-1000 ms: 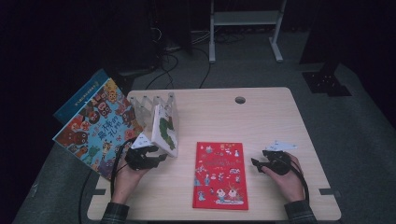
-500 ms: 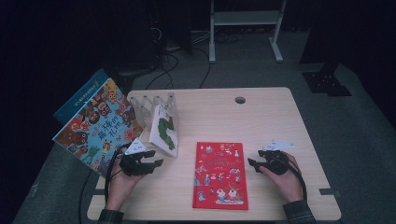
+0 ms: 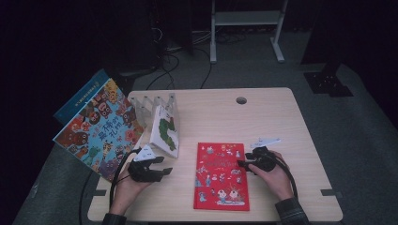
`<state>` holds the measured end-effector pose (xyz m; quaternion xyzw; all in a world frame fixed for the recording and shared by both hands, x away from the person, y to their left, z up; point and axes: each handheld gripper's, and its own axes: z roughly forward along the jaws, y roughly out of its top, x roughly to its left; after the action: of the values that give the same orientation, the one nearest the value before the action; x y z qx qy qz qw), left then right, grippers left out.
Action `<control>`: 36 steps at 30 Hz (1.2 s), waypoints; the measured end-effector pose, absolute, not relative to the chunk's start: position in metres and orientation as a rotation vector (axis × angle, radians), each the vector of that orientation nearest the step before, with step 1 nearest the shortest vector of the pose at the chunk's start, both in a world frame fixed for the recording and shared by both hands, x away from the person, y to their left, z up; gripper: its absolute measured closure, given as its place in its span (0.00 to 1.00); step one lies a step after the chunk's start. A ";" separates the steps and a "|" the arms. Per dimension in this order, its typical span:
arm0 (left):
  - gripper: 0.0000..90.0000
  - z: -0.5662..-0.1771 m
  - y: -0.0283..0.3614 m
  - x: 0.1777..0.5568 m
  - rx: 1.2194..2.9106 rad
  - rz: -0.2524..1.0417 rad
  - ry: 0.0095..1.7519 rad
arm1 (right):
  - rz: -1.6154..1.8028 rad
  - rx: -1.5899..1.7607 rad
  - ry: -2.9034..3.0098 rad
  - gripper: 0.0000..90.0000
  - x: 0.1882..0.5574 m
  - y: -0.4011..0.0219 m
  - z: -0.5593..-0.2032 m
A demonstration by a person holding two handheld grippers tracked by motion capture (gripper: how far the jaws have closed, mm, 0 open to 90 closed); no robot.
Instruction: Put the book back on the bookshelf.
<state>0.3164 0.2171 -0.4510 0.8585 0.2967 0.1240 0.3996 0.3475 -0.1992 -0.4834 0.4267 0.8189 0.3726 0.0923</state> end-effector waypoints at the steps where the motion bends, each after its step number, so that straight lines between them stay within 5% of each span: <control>1: 0.44 -0.452 0.216 0.317 2.176 0.311 0.745 | 1.106 1.270 2.450 0.50 0.349 -0.197 -0.486; 20: 0.43 -0.455 0.197 0.313 2.210 0.278 0.690 | 1.073 1.204 2.541 0.53 0.379 -0.156 -0.482; 36: 0.43 -0.468 0.168 0.306 2.261 0.231 0.609 | 1.043 1.211 2.605 0.59 0.368 -0.166 -0.468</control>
<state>0.3062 0.1675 -0.4681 0.8871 0.2391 0.0908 0.3842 0.3678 -0.1658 -0.4675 0.3958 0.8516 0.3410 0.0425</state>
